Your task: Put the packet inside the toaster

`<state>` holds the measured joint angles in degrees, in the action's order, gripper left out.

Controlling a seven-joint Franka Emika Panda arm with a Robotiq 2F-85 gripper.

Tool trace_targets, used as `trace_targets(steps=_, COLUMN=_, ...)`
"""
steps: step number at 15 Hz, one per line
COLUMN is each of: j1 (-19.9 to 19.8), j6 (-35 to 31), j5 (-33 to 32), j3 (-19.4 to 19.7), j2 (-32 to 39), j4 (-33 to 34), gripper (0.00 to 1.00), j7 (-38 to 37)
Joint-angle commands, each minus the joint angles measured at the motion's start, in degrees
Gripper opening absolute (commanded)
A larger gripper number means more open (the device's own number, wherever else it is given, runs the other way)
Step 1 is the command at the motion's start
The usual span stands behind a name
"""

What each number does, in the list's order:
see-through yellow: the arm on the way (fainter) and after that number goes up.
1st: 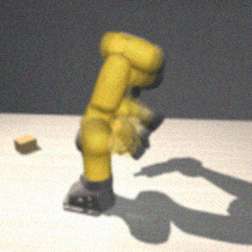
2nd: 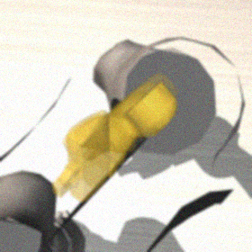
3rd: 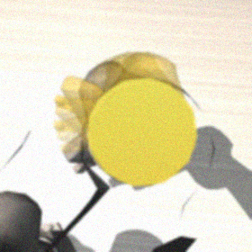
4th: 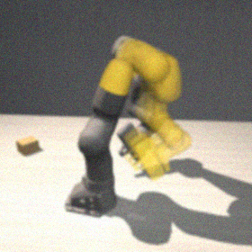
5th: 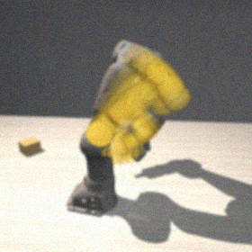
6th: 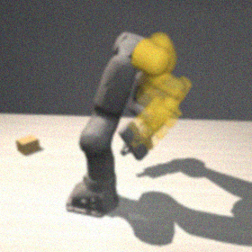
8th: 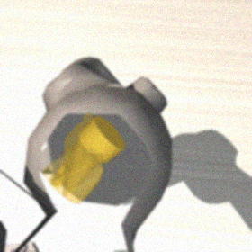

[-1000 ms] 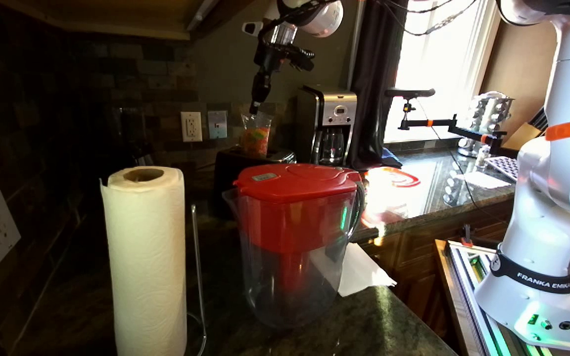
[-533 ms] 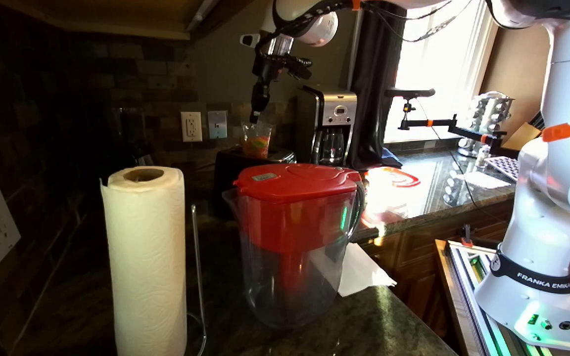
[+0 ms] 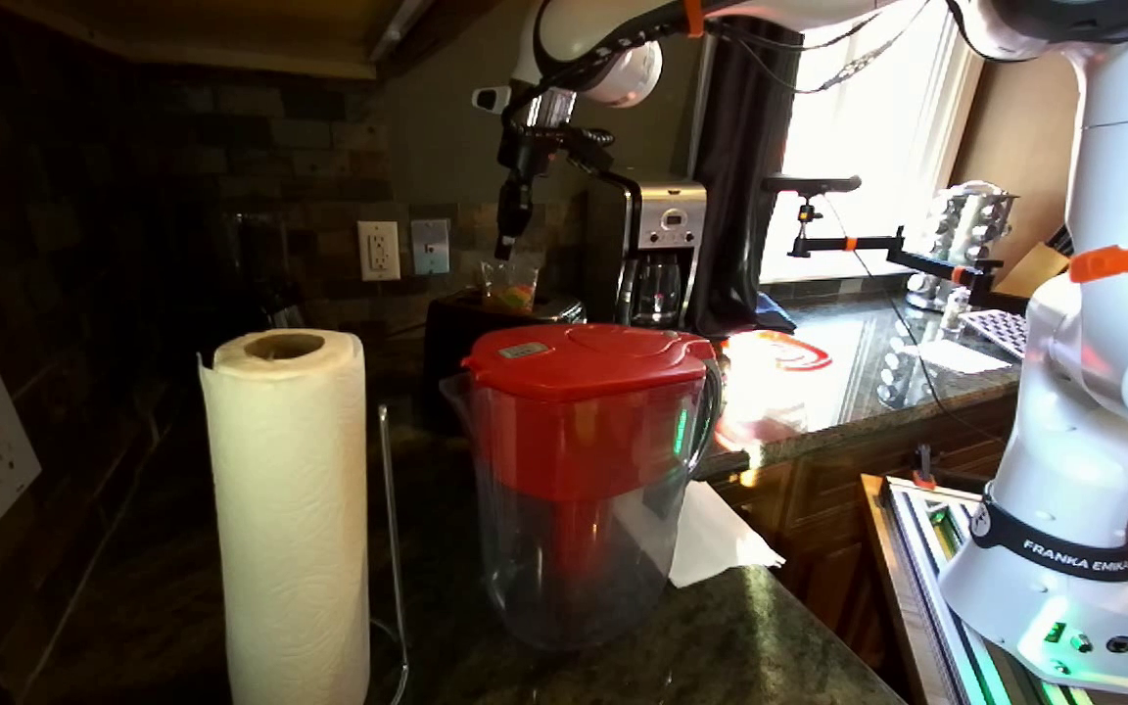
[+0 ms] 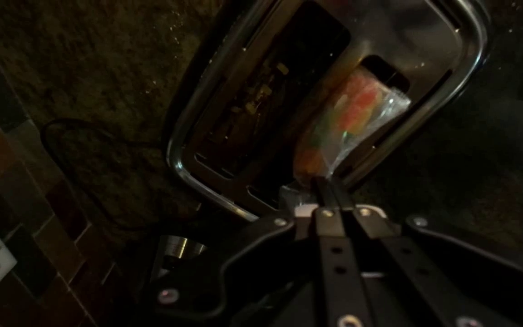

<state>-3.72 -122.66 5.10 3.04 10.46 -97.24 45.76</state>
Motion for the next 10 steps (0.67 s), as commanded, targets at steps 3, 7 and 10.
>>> trace_targets(steps=3, j1=-1.0, j6=0.6, j5=-0.2, j3=-0.9, j2=-0.2, j4=-1.5, gripper=0.00, j7=0.5)
trace_targets(steps=7, j1=-1.0, j6=0.5, j5=-0.5, j3=-0.9, j2=0.0, j4=-1.6, gripper=0.00, j7=0.3)
trace_targets(steps=10, j1=-1.0, j6=0.2, j5=-0.6, j3=-0.9, j2=-0.2, j4=-1.8, gripper=0.34, j7=-0.1)
